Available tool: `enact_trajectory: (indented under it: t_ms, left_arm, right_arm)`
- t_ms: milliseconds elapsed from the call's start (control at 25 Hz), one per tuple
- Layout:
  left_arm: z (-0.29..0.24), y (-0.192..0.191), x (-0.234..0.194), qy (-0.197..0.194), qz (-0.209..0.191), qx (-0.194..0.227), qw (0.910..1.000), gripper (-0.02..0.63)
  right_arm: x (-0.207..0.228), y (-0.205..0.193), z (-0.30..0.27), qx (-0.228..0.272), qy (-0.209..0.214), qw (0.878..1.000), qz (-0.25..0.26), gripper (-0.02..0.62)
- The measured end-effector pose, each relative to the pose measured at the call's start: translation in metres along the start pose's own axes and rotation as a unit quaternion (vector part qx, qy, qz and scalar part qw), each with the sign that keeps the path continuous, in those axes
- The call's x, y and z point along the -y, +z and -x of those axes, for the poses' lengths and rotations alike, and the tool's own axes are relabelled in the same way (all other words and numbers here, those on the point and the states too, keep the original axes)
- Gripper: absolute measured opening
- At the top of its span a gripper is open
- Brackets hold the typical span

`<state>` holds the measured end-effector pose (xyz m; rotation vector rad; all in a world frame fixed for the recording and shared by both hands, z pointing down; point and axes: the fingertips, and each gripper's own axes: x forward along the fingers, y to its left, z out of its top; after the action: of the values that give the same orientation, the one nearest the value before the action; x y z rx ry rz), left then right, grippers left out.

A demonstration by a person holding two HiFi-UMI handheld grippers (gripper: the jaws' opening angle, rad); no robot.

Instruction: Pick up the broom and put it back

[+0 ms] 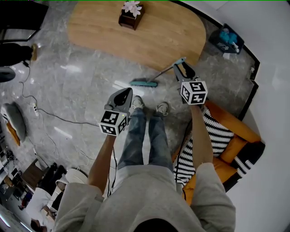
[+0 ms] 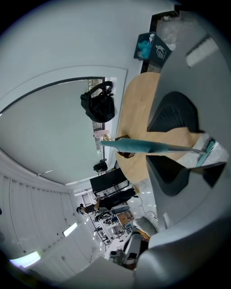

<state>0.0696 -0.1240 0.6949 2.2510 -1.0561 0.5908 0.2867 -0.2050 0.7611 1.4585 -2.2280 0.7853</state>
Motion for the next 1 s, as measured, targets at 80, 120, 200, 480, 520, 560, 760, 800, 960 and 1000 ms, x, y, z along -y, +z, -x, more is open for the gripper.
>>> enact_trajectory:
  t_ms: [80,120,200,480,520,560,760,800,960,1000]
  left_arm:
    - [0.000,0.003,0.001,0.000,-0.001,0.003,1.0000,0.003]
    - [0.000,0.005,0.002,0.000,-0.002,0.005,1.0000,0.003]
    - [0.002,0.011,0.003,0.000,-0.005,0.010,0.9999,0.003]
    - [0.011,0.037,0.011,-0.006,-0.022,0.031,0.9992,0.003]
    - [0.013,0.041,0.013,-0.007,-0.025,0.035,0.9990,0.003]
    - [0.015,0.045,0.015,-0.009,-0.028,0.038,0.9988,0.003]
    - [0.026,0.069,0.026,-0.016,-0.041,0.056,0.9974,0.003]
    - [0.028,0.075,0.028,-0.017,-0.043,0.061,0.9971,0.003]
    - [0.035,0.096,0.040,-0.024,-0.056,0.078,0.9951,0.003]
    - [0.037,0.101,0.044,-0.026,-0.059,0.081,0.9946,0.003]
  right_arm:
    - [0.000,0.000,0.005,0.002,-0.005,1.000,0.000,0.164]
    - [0.000,0.000,0.009,0.003,-0.008,1.000,-0.001,0.164]
    - [0.000,0.002,0.017,0.010,-0.017,1.000,-0.006,0.163]
    - [-0.004,0.015,0.068,0.047,-0.067,0.997,-0.011,0.121]
    - [-0.005,0.018,0.076,0.053,-0.074,0.996,-0.010,0.113]
    - [-0.007,0.021,0.085,0.058,-0.081,0.995,-0.008,0.101]
    - [-0.019,0.034,0.128,0.081,-0.111,0.991,0.003,0.018]
    - [-0.021,0.036,0.137,0.085,-0.116,0.990,0.004,0.014]
    - [-0.028,0.040,0.168,0.092,-0.134,0.987,0.008,0.002]
    - [-0.030,0.040,0.176,0.090,-0.139,0.986,0.010,0.002]
